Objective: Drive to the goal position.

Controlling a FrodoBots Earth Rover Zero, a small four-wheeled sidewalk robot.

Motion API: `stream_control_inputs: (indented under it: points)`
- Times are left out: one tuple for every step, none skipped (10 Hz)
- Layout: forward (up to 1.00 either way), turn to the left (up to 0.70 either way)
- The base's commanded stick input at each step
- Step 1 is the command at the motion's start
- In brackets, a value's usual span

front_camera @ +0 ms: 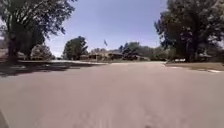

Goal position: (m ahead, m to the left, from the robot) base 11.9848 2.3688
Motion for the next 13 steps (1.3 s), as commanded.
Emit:
stream_control_inputs:
  points:
    - [0.85,0.00]
    - [0.85,0.00]
    - [0.85,0.00]
    - [0.85,0.00]
    - [0.85,0.00]
    - [0.85,0.00]
    - [0.85,0.00]
    - [0.85,0.00]
    - [0.85,0.00]
    - [0.85,0.00]
    - [0.85,0.00]
    - [0.85,0.00]
    - [0.85,0.00]
